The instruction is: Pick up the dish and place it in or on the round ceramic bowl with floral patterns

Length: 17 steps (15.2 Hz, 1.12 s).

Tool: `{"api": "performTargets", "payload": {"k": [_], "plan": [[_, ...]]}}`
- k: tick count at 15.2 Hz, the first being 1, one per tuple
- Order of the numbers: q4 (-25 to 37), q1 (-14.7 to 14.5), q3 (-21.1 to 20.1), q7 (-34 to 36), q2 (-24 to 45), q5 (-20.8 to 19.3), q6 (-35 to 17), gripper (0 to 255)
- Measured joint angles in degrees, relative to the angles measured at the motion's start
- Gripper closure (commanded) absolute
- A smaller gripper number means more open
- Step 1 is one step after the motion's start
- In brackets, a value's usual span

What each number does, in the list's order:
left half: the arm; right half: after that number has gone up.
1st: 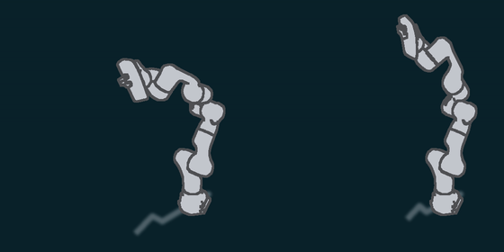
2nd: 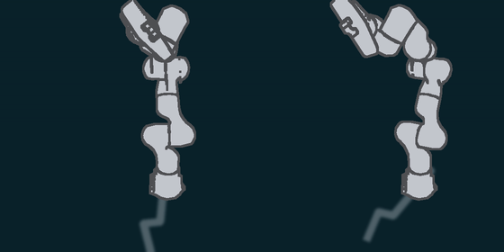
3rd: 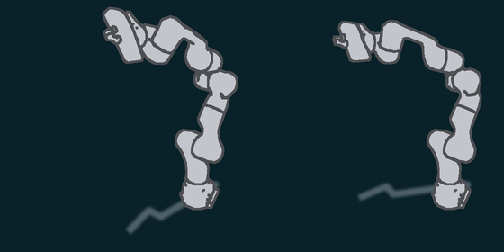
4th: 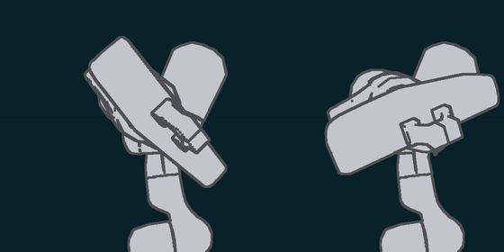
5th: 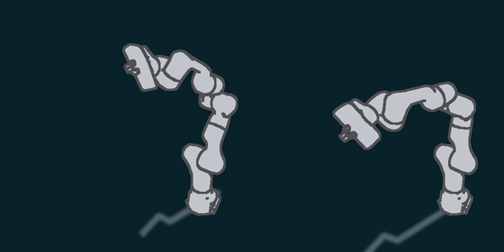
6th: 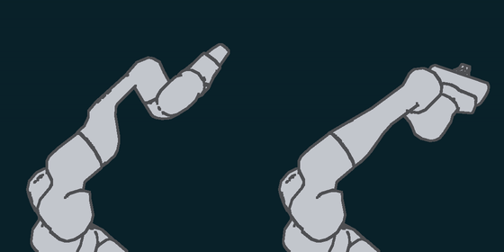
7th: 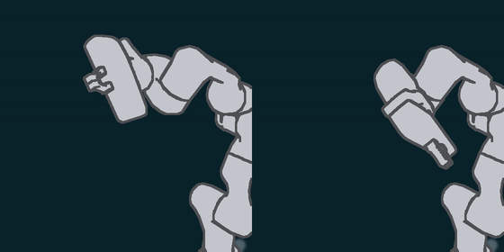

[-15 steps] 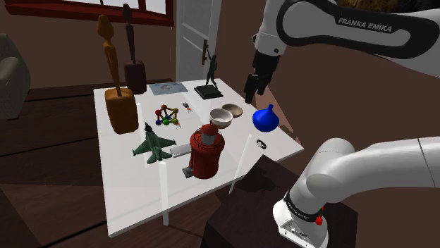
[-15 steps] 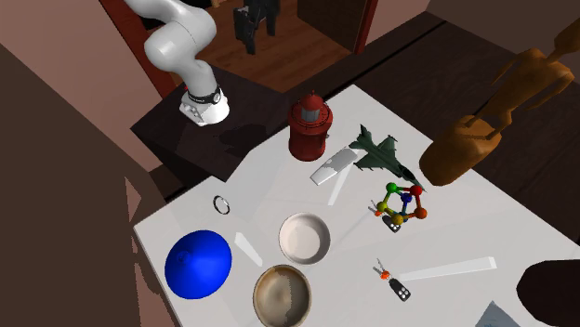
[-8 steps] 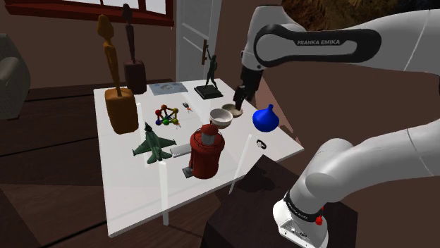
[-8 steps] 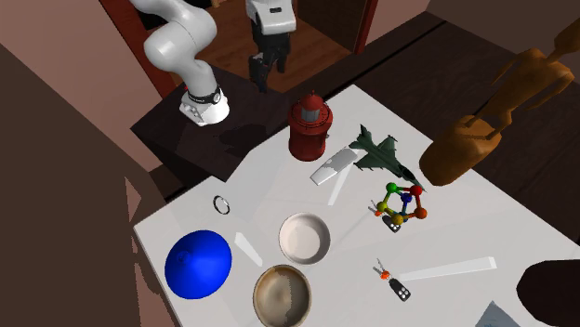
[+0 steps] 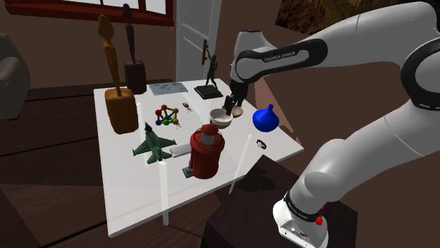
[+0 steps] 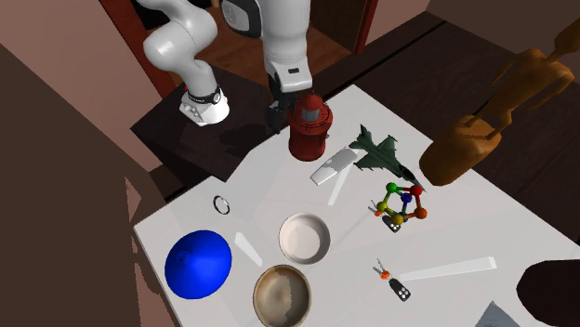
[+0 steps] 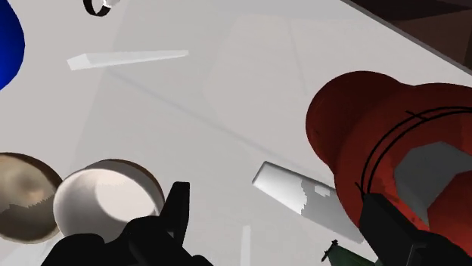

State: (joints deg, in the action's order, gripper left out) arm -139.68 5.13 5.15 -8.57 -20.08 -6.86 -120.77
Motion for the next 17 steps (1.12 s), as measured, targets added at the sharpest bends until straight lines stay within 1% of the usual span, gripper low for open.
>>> {"api": "performTargets", "payload": {"k": [6, 7, 11, 17], "plan": [[2.7, 1.0, 1.7, -1.8, 12.0, -1.1, -9.8, 0], [3.7, 1.3, 2.1, -2.4, 13.7, -1.2, -10.6, 0], [8.1, 1.9, 2.8, -3.6, 23.1, -1.0, -15.9, 0], [17.7, 3.5, 3.4, -6.3, 36.7, -0.1, -20.5, 0]]}}
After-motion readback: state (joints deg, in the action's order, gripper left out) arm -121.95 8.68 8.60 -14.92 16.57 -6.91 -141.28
